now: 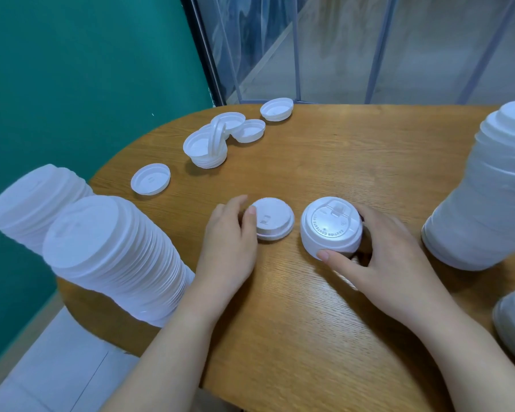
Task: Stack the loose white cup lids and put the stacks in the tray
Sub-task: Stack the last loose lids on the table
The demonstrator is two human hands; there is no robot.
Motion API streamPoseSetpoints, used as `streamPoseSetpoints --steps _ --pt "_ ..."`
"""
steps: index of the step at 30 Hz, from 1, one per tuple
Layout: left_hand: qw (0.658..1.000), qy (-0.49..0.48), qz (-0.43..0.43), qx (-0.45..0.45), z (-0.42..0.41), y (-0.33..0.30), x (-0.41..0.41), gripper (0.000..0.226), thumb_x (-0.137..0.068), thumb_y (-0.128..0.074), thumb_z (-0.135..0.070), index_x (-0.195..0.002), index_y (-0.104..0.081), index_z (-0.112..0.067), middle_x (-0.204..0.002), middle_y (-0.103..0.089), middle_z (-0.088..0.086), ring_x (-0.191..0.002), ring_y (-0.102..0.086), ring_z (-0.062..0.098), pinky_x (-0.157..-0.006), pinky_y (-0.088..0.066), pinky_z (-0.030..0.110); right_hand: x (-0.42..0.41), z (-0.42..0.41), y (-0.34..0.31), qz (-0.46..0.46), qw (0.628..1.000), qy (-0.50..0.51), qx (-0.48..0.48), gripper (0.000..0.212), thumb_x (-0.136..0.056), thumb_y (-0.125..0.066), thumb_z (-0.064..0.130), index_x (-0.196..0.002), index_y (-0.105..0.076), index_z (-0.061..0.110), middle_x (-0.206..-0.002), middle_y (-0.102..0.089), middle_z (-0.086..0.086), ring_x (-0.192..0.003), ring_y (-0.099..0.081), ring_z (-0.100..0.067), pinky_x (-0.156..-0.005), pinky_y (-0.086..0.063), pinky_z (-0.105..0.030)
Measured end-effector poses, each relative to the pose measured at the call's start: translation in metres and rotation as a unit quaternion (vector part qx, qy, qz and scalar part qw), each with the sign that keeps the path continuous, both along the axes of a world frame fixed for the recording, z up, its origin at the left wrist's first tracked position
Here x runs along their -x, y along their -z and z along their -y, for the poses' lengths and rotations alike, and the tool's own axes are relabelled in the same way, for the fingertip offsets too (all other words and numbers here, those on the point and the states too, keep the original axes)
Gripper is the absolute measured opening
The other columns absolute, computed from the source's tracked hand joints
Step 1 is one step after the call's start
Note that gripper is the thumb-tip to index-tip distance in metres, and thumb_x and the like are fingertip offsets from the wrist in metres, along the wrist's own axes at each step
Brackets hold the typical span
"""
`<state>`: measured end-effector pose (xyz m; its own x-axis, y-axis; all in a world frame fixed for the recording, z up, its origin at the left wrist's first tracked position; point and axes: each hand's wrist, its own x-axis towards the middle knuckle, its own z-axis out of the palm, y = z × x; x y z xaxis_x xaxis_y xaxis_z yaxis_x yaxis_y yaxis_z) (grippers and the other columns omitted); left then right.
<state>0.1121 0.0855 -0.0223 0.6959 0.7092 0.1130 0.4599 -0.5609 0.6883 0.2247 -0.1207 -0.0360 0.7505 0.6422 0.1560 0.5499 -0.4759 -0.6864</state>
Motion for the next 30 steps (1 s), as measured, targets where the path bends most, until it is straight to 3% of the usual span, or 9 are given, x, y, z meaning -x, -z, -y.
streamPoseSetpoints --steps 4,9,12,16,18,20,24,30 --pt "0.998 -0.003 -0.061 -0.011 0.001 0.003 -0.003 0.074 -0.088 -0.063 -0.066 -0.147 -0.051 -0.023 -0.129 -0.049 -0.006 -0.132 -0.044 0.016 -0.114 -0.037 0.039 0.0 0.0 0.001 -0.001 1.0 0.002 0.001 0.069 -0.076 -0.071 0.064 -0.137 -0.051 0.038 -0.124 -0.058 0.022 -0.118 -0.046 -0.007 -0.096 -0.037 -0.03" --pt "0.997 0.018 -0.056 -0.052 0.004 0.006 -0.01 0.078 -0.072 -0.076 -0.072 -0.135 -0.059 -0.029 -0.12 -0.05 -0.012 -0.123 -0.045 0.012 -0.107 -0.031 0.031 -0.001 0.0 0.002 -0.001 1.0 0.001 -0.001 0.068 -0.076 -0.071 0.065 -0.136 -0.051 0.04 -0.124 -0.058 0.024 -0.118 -0.047 -0.007 -0.097 -0.039 -0.032" --pt "0.997 0.027 -0.05 -0.06 0.007 0.006 -0.012 0.07 -0.071 -0.078 -0.07 -0.126 -0.062 -0.031 -0.115 -0.052 -0.016 -0.117 -0.048 0.009 -0.104 -0.031 0.03 -0.001 0.001 0.003 -0.004 1.0 -0.001 0.002 0.068 -0.076 -0.07 0.067 -0.136 -0.049 0.043 -0.124 -0.057 0.026 -0.119 -0.048 -0.009 -0.101 -0.043 -0.04" --pt "0.999 -0.003 0.04 0.01 0.011 0.0 -0.012 0.07 -0.072 -0.081 -0.064 -0.131 -0.061 -0.031 -0.119 -0.053 -0.018 -0.116 -0.055 0.009 -0.106 -0.046 0.038 -0.002 0.001 0.004 -0.003 1.0 -0.002 -0.003 0.069 -0.075 -0.066 0.073 -0.135 -0.048 0.044 -0.124 -0.057 0.026 -0.119 -0.049 -0.009 -0.101 -0.045 -0.044" --pt "0.995 -0.019 0.088 0.041 0.016 -0.006 -0.012 0.085 -0.073 -0.086 -0.056 -0.145 -0.053 -0.024 -0.121 -0.055 -0.016 -0.114 -0.056 0.005 -0.102 -0.047 0.03 -0.002 0.002 0.004 -0.003 1.0 -0.003 -0.007 0.07 -0.073 -0.062 0.075 -0.135 -0.048 0.045 -0.123 -0.057 0.027 -0.118 -0.049 -0.009 -0.101 -0.045 -0.044" --pt "0.99 -0.014 0.123 0.064 0.021 -0.011 -0.013 0.09 -0.071 -0.09 -0.049 -0.146 -0.05 -0.023 -0.121 -0.058 -0.016 -0.111 -0.057 0.0 -0.097 -0.048 0.025 -0.002 0.001 0.004 -0.002 1.0 -0.004 -0.007 0.07 -0.074 -0.061 0.076 -0.135 -0.048 0.045 -0.123 -0.057 0.027 -0.118 -0.049 -0.008 -0.1 -0.045 -0.044" --pt "0.986 0.069 0.134 0.064 0.034 -0.013 -0.015 0.06 -0.071 -0.093 -0.042 -0.122 -0.064 -0.028 -0.117 -0.064 -0.017 -0.111 -0.061 0.0 -0.095 -0.052 0.028 -0.003 0.001 0.005 0.006 1.0 -0.007 -0.001 0.071 -0.074 -0.059 0.076 -0.137 -0.047 0.046 -0.122 -0.058 0.027 -0.117 -0.049 -0.008 -0.1 -0.046 -0.043" --pt "0.975 0.161 0.142 0.053 0.045 -0.013 -0.023 0.068 -0.069 -0.088 -0.046 -0.128 -0.069 -0.019 -0.121 -0.064 -0.013 -0.115 -0.06 0.004 -0.093 -0.047 0.015 -0.005 0.002 0.008 -0.004 1.0 -0.008 -0.017 0.077 -0.071 -0.063 0.076 -0.14 -0.046 0.043 -0.126 -0.059 0.024 -0.121 -0.051 -0.008 -0.101 -0.046 -0.045"
